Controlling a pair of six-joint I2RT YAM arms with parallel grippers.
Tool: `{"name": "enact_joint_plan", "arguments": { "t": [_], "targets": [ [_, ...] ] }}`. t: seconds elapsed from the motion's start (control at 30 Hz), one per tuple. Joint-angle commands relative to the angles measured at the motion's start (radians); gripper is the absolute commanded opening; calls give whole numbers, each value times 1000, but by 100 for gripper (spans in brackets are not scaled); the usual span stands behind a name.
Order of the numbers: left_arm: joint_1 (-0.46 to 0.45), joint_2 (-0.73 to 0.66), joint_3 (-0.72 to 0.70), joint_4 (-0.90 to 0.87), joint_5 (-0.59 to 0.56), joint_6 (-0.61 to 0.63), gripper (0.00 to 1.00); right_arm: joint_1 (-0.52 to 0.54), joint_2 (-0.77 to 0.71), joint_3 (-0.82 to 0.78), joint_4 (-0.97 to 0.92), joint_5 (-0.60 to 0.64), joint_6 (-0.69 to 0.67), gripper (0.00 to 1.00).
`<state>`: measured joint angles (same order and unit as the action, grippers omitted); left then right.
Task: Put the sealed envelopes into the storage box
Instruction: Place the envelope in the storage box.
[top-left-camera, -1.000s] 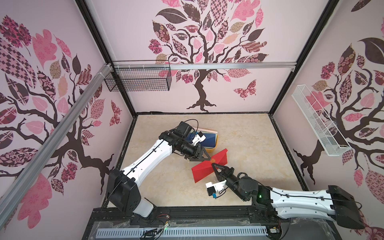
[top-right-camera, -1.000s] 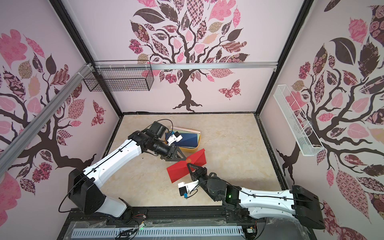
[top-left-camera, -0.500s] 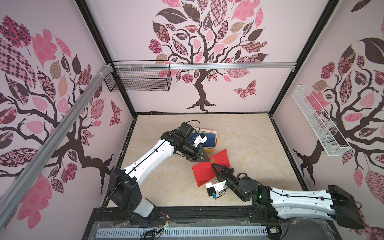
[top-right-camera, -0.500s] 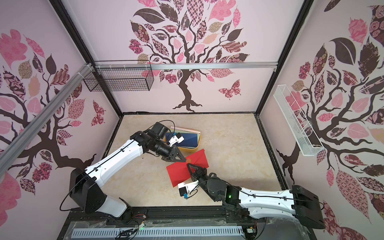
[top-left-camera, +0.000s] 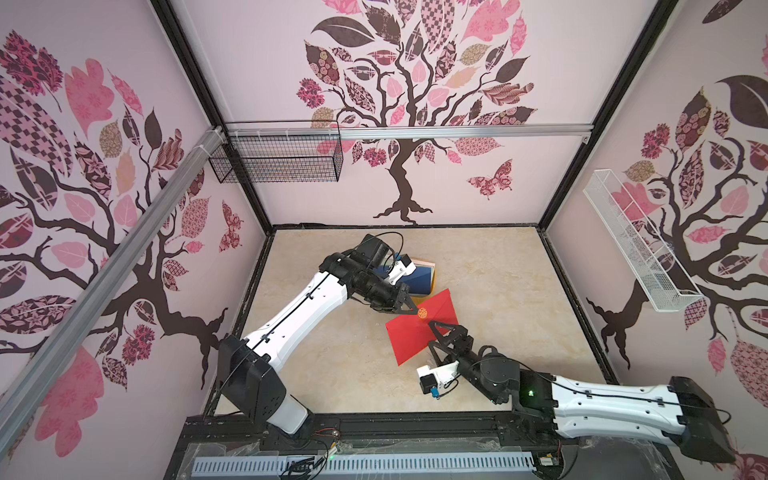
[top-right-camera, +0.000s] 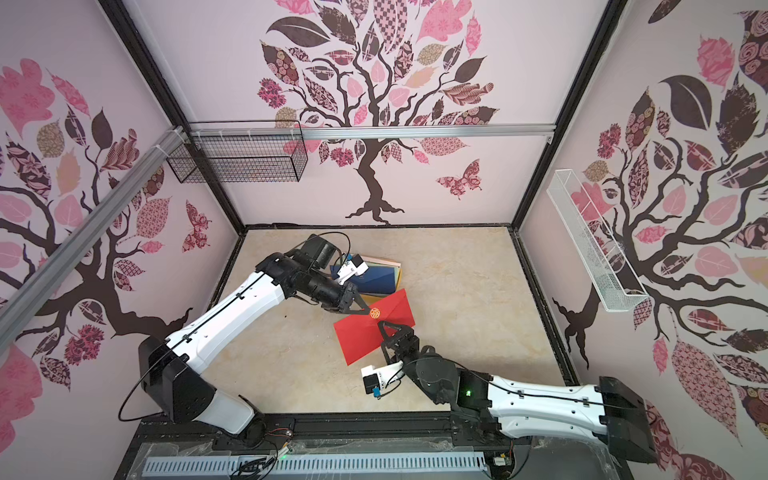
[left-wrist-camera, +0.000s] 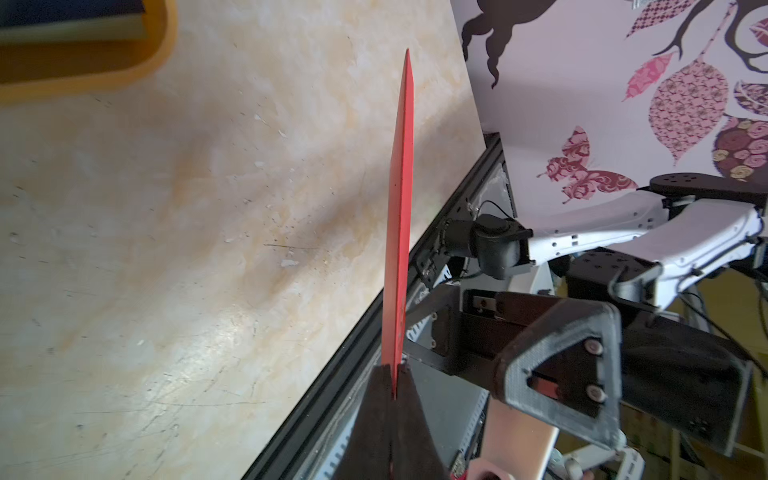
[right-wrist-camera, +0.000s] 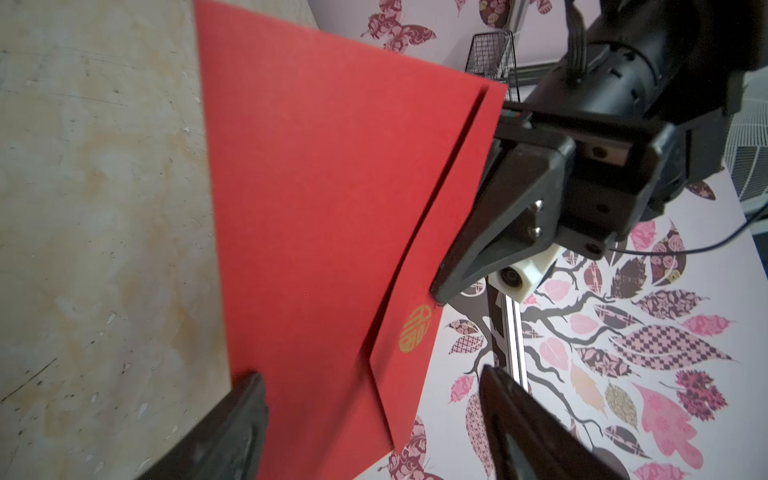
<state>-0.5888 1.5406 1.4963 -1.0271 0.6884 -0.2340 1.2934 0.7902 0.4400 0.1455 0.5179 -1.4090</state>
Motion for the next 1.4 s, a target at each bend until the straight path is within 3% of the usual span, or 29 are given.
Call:
{"name": "enact_joint_plan", "arguments": {
  "t": [0.0, 0.1, 0.23, 0.4, 0.5, 0.77, 0.97, 1.37],
  "targets": [
    [1, -6, 22, 12, -192, 226, 0, 7, -107, 119, -370, -161, 324, 85],
    [5, -28, -14, 125, -248, 445, 0, 7, -149, 153, -508, -282, 509, 79],
    [40, -15, -37, 222, -316, 699, 0, 9, -166, 154, -545, -354, 741, 75],
    [167, 141, 126, 109, -241, 887, 0, 8, -159, 146, -541, -396, 902, 74],
    [213, 237, 243, 39, -203, 960, 0, 9, -159, 140, -547, -386, 924, 75],
    [235, 437, 485, -120, -152, 1207, 0, 9, -190, 122, -545, -358, 947, 77],
    [247, 575, 659, -230, -116, 1294, 0, 9, -187, 119, -546, -364, 953, 78],
    [280, 711, 739, -289, -49, 1365, 0, 9, -178, 112, -547, -364, 955, 79]
  ]
}}
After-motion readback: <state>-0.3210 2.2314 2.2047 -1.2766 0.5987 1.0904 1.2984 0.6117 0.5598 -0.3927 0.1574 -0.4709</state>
